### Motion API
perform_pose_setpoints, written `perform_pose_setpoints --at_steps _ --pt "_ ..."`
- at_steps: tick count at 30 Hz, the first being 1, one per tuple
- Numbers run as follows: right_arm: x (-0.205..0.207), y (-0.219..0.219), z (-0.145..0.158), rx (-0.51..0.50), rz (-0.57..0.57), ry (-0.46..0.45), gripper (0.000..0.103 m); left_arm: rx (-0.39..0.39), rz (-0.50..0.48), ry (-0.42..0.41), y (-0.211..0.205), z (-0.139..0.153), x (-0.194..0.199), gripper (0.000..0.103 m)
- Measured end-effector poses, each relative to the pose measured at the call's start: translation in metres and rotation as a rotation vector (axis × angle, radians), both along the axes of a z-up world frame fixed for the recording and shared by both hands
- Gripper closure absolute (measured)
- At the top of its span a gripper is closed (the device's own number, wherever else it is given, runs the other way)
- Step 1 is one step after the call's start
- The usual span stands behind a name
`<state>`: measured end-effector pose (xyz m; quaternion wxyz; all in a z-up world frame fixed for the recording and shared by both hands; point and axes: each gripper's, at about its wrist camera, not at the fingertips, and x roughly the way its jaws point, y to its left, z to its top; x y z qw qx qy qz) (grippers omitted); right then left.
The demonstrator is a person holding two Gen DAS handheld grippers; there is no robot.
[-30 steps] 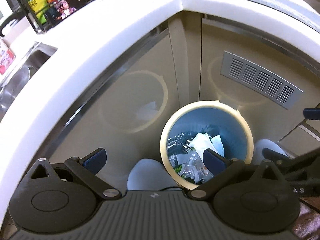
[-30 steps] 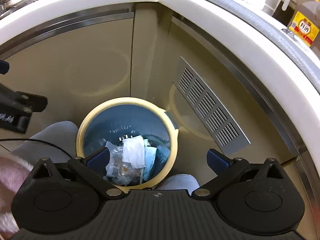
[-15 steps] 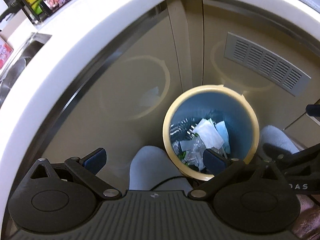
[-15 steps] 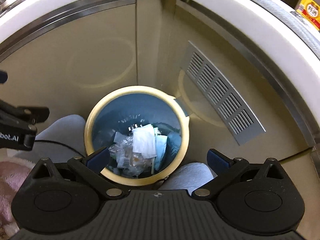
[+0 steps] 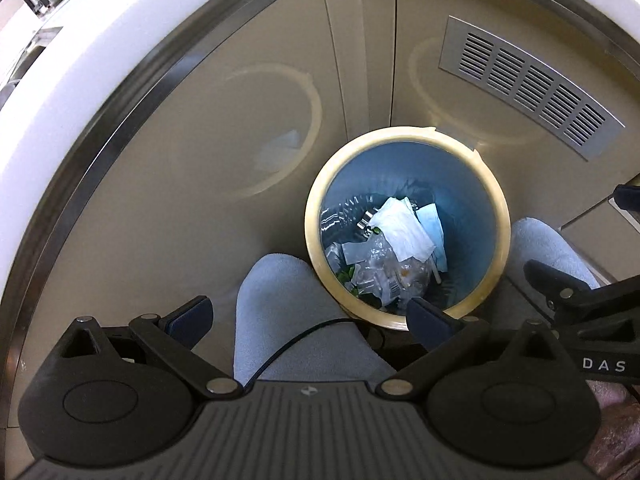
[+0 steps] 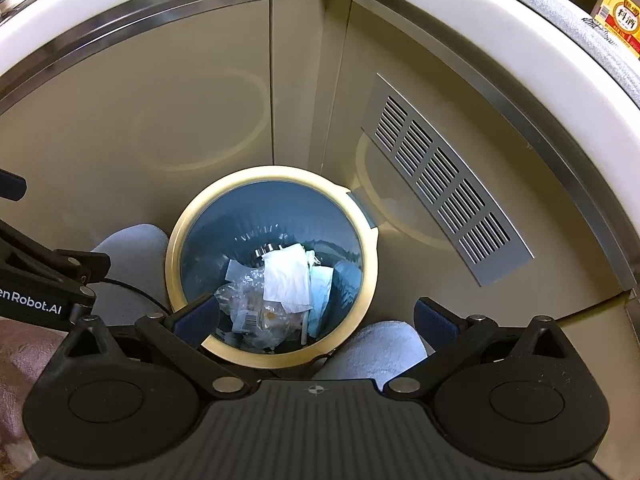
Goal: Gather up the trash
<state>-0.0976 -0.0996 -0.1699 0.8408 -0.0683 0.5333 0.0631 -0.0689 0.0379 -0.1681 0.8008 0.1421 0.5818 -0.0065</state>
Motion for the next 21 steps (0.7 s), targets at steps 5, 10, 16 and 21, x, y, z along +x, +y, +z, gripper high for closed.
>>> perform_pose_setpoints --at_steps 5,10,16,21 --pt "0.0011 0.0002 -0.0014 -0.001 -0.001 0.007 0.000 0.002 -0.001 -0.002 -0.0015 0.0005 0.0001 0.000" --pt "0.0013 0.0010 -0.0018 -0.001 -0.001 0.007 0.000 0.005 0.000 -0.006 -0.0014 0.0017 -0.0002 0.000" --pt "0.0004 0.0006 -0.0008 0.000 -0.001 0.006 0.000 0.008 0.001 -0.013 -0.0012 0.0034 -0.0004 0.000" --pt "-0.0001 0.0006 -0.0009 0.000 0.000 0.006 0.000 0.009 0.000 -0.014 -0.0008 0.0038 0.0000 0.000"
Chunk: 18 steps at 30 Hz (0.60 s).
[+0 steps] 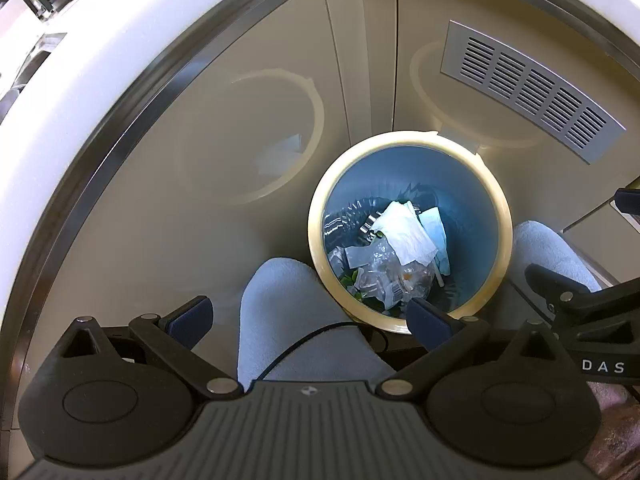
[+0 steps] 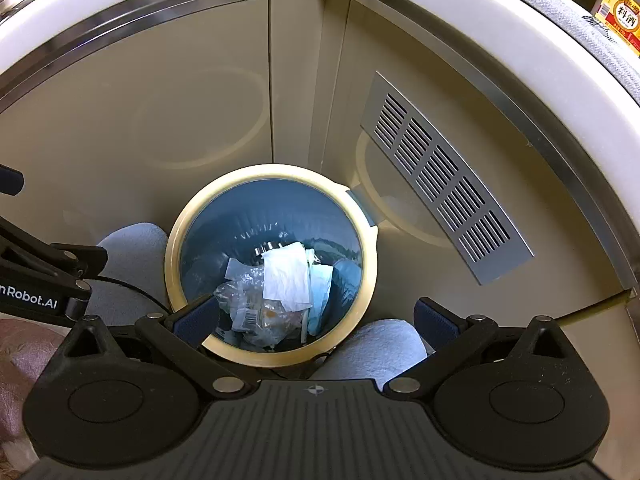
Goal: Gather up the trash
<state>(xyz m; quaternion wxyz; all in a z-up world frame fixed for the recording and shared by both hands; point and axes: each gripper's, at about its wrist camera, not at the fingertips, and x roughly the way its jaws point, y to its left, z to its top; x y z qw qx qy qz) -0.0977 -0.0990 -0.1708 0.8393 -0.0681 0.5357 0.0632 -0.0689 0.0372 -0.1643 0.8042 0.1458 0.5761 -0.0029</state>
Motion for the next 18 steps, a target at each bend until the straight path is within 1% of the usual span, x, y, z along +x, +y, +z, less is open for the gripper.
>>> perform_pose_setpoints --at_steps 18 --pt "0.0000 0.0005 -0.0001 0.001 0.000 0.001 0.000 0.004 -0.002 -0.008 0.0005 0.0013 -0.0002 0.000"
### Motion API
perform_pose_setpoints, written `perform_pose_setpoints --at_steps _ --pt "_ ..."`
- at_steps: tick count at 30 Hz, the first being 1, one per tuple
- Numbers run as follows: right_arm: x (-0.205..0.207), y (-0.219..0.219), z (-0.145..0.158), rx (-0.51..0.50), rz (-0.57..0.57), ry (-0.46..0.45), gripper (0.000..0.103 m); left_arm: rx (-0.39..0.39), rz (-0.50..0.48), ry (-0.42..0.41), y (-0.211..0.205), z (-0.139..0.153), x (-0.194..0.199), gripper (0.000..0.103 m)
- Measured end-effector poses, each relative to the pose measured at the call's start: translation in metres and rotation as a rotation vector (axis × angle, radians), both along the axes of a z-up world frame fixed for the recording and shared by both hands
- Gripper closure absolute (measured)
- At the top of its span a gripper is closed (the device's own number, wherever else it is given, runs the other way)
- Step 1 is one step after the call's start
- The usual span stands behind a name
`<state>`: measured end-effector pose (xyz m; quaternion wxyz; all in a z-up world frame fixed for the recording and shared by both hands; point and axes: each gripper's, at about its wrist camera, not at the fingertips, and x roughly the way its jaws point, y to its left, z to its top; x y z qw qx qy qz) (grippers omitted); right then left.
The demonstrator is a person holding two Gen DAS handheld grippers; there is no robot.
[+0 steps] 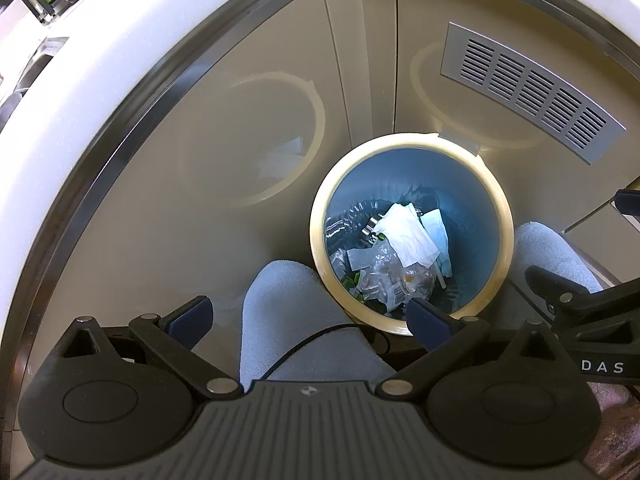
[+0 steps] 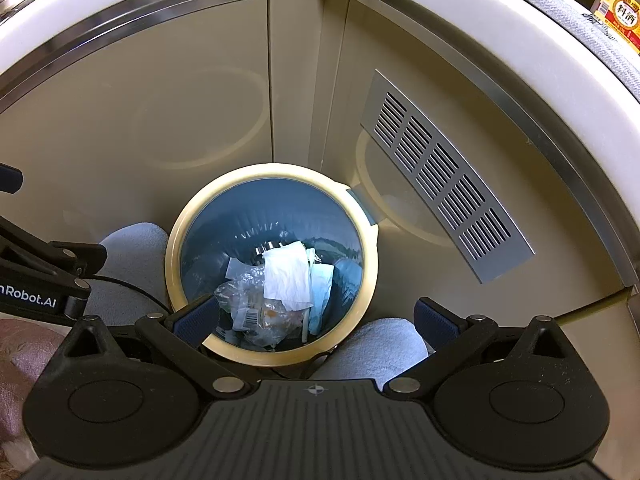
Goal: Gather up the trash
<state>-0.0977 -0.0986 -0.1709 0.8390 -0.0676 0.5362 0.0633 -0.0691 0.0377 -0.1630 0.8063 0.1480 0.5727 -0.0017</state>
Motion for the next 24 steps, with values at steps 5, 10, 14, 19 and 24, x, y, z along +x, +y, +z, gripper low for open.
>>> perform_pose_setpoints --at_steps 5,10,14,19,24 --pt "0.0001 0.0001 0.0001 0.000 0.000 0.000 0.000 0.000 0.000 0.000 -0.0003 -0.0002 -0.0002 0.000" --pt "0.0001 0.0002 0.0001 0.000 0.000 0.000 0.000 0.000 0.001 0.003 0.0000 -0.0001 0.0003 0.000" --pt "0.0000 0.0003 0.0000 0.000 0.000 0.000 0.000 0.000 0.002 0.002 -0.0002 -0.0003 0.0001 0.000" --pt "0.0000 0.0002 0.0000 0.000 0.000 0.000 0.000 0.007 0.006 0.000 -0.0002 -0.0005 -0.0002 0.000" --pt "0.0000 0.0001 -0.0001 0.002 0.000 0.000 0.000 0.038 0.028 -0.043 0.0014 0.0035 -0.0017 0.000"
